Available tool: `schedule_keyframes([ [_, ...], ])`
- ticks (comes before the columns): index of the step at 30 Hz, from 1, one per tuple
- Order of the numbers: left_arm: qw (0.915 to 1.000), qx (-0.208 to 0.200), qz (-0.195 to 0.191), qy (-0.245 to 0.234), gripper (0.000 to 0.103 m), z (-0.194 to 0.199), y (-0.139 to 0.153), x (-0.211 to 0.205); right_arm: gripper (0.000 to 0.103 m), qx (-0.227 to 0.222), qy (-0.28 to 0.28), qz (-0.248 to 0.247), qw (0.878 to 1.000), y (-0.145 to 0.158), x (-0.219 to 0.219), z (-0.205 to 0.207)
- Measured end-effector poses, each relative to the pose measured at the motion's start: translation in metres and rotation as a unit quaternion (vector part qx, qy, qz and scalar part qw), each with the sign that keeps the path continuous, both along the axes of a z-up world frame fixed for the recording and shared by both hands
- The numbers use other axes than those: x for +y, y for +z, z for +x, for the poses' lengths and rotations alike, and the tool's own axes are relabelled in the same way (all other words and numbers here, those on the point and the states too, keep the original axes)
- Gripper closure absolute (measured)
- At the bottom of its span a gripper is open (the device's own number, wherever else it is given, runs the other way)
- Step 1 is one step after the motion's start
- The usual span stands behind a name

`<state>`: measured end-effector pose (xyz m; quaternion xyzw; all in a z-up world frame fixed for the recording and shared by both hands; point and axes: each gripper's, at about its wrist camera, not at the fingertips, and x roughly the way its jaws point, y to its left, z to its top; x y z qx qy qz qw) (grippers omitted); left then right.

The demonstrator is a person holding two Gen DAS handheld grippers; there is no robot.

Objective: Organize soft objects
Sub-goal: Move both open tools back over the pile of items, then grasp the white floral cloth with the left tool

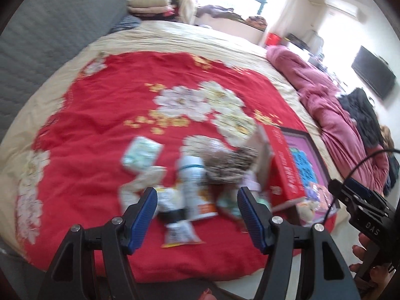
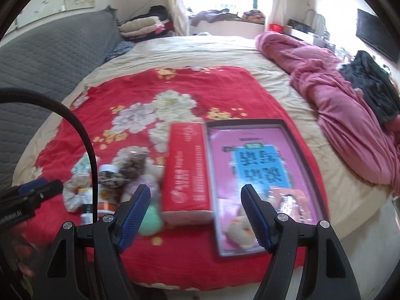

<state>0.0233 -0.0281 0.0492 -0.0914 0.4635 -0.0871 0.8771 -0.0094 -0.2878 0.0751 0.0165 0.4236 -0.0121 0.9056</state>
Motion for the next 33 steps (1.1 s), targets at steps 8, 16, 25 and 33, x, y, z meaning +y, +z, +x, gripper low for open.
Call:
schedule_keyframes([
  [8,0.9984,0.010,-0.001,0.056,0.037,-0.006,-0.011,0.068,0.027,0.003,0.046,0.005,0.999,-0.001,0.050,0.006],
  [16,0.9963,0.032,-0.005,0.079,0.037,-0.012,-0.034,0.094,0.027,0.010,0.077,0.001,0.997,-0.008,0.081,0.010],
  [25,0.9970,0.049,-0.001,0.060,0.037,-0.015,-0.054,0.081,0.027,0.034,0.083,0.007,0.996,-0.036,0.084,0.003],
  [33,0.9967,0.071,-0.003,0.038,0.037,-0.006,-0.076,0.065,0.027,0.079,0.062,0.031,0.994,-0.081,0.075,-0.005],
])
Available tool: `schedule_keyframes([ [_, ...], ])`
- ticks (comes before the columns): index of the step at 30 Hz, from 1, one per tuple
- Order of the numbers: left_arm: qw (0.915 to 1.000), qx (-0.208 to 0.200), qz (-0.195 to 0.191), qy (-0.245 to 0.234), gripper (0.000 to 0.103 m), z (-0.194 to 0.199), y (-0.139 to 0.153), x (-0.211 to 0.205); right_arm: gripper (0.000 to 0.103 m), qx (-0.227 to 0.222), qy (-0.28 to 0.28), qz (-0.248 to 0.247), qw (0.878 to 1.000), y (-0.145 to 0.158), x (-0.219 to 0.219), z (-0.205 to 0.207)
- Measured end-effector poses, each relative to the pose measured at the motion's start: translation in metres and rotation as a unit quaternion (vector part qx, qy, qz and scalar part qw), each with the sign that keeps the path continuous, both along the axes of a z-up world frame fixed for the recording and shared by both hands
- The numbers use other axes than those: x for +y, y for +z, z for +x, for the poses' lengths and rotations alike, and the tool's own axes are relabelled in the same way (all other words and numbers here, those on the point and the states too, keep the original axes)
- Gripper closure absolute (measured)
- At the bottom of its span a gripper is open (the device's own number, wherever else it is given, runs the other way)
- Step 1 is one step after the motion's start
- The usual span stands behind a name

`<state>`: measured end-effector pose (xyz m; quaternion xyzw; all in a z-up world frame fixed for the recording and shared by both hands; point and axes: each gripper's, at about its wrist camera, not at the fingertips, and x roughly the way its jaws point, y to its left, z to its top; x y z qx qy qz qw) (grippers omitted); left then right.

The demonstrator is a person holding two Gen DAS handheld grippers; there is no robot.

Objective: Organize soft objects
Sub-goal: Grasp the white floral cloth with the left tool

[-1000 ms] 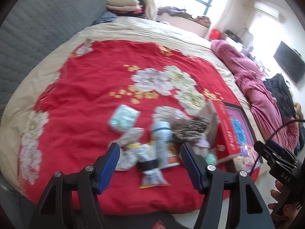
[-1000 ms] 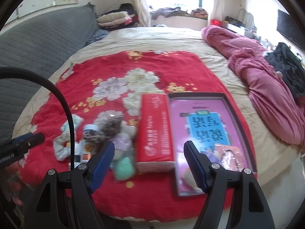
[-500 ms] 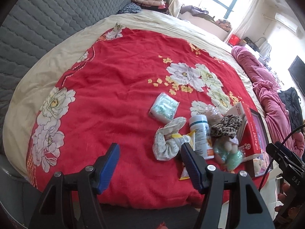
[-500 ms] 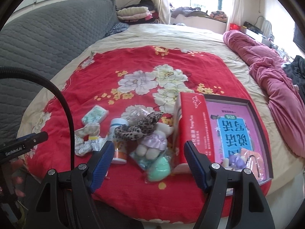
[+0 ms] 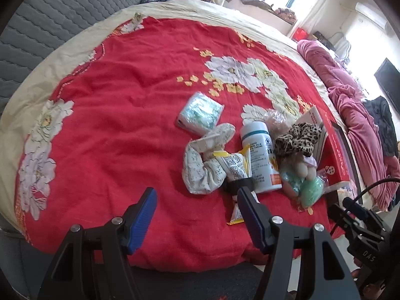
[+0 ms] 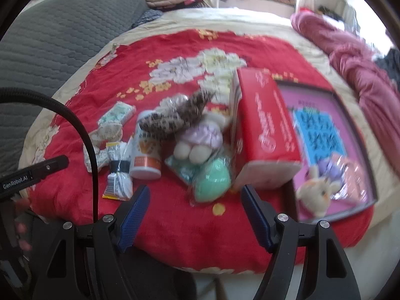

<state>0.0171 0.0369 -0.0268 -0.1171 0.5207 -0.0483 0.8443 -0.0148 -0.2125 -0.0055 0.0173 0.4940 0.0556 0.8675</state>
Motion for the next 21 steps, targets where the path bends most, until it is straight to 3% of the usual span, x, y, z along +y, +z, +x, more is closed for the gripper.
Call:
schedule_keyframes([
  [9,0.9998,0.012,-0.015,-0.001,0.037,0.015,-0.022,0.004,0.027,0.033,-0.050,0.035,0.998,-0.024,-0.008,0.015],
  [21,0.9997,0.024,0.002,0.003,0.037,0.044,-0.049,0.006,0.027,0.045,-0.082,0.046,0.995,-0.043,-0.008,0.032],
])
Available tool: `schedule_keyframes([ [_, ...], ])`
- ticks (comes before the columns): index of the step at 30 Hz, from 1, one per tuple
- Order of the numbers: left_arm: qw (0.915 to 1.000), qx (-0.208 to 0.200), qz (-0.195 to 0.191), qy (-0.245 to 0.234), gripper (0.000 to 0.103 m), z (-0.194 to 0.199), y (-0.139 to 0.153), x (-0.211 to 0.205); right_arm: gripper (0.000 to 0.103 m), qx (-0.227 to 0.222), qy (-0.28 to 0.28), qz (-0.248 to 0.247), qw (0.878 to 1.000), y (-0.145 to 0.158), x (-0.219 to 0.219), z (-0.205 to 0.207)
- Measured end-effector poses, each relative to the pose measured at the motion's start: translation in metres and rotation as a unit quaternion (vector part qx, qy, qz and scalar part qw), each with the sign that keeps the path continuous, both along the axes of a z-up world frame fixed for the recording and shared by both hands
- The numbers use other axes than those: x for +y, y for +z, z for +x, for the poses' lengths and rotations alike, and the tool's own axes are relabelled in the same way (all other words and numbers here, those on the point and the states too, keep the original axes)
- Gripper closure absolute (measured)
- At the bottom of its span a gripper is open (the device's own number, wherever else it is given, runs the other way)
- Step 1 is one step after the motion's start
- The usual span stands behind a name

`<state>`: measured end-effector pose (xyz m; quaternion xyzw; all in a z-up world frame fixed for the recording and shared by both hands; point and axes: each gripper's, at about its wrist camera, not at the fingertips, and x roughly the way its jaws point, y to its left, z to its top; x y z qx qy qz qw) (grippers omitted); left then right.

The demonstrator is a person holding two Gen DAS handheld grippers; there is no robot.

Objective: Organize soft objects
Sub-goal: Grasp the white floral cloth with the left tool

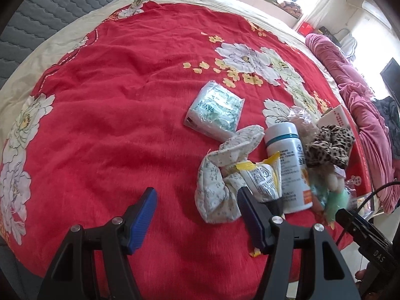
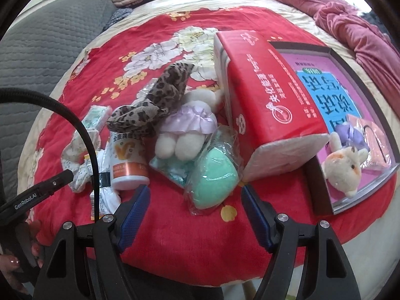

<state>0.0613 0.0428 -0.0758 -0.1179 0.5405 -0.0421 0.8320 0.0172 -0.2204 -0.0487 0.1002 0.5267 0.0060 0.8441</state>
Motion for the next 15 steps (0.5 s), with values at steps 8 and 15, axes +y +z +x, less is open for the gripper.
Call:
schedule_keyframes([
  [8,0.9999,-0.011,-0.005,-0.006,0.053,0.015,-0.009,-0.003,0.027,0.000,-0.022,0.003,1.000,-0.004,-0.007,0.004],
  [15,0.9995,-0.019,-0.017,-0.020,0.078,0.017,-0.011,-0.009,0.026,0.000,-0.030,0.017,0.999,-0.007,-0.008,0.007],
])
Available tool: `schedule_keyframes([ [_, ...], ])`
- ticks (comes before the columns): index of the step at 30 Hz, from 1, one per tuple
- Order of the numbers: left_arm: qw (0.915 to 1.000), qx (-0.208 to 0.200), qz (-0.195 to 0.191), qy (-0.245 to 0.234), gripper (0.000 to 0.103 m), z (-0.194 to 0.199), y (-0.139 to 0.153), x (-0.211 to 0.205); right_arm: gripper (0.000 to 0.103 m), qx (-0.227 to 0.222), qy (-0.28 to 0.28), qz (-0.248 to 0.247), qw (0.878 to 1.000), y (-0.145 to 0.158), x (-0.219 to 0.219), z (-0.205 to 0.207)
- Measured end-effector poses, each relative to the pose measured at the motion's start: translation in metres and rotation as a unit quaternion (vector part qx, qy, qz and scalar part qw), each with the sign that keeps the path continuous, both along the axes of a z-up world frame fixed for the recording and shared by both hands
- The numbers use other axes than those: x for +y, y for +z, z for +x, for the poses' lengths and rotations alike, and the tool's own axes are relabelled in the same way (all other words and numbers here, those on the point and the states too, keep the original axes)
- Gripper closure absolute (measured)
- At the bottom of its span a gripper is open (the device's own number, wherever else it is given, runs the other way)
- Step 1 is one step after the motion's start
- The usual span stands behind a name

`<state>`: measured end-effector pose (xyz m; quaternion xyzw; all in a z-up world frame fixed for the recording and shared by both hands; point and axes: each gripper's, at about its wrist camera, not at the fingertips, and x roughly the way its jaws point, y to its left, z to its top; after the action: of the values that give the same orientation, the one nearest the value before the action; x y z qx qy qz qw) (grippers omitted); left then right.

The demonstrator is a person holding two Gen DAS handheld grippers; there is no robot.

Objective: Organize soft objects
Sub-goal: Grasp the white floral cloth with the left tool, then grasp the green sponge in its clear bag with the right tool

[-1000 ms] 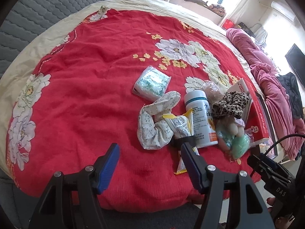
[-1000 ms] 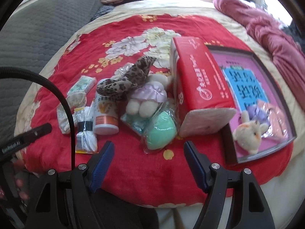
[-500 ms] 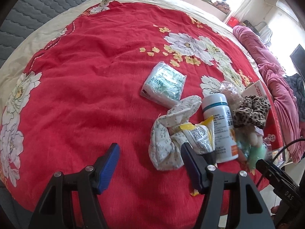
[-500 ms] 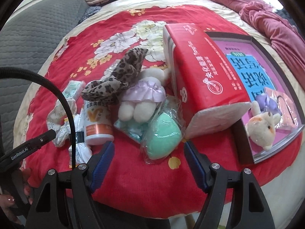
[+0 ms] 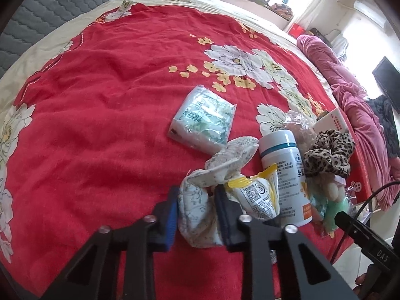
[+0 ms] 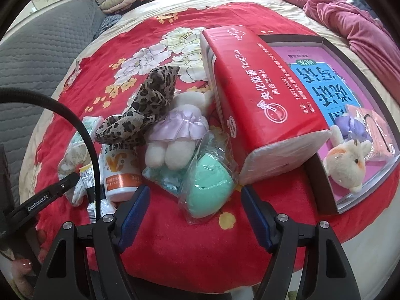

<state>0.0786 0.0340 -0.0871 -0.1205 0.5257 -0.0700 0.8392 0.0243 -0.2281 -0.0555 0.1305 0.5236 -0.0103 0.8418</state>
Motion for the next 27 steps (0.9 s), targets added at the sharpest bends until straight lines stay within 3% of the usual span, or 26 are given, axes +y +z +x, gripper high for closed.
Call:
schedule_keyframes([
  [6,0.9999,-0.003,-0.017,0.000,0.089,0.000,-0.003,0.002,0.029,0.007,-0.002,-0.008,1.000,-0.007,0.004,0.006],
  [14,0.9995,-0.013,-0.030,0.000,0.094,-0.001,-0.001,0.003,0.057,0.008,-0.006,-0.019,1.000,-0.012,0.000,0.008],
  [27,0.9988,-0.035,-0.033,0.002,0.095,-0.013,0.026,0.005,0.059,-0.023,0.011,-0.009,1.000,0.018,-0.008,-0.007],
])
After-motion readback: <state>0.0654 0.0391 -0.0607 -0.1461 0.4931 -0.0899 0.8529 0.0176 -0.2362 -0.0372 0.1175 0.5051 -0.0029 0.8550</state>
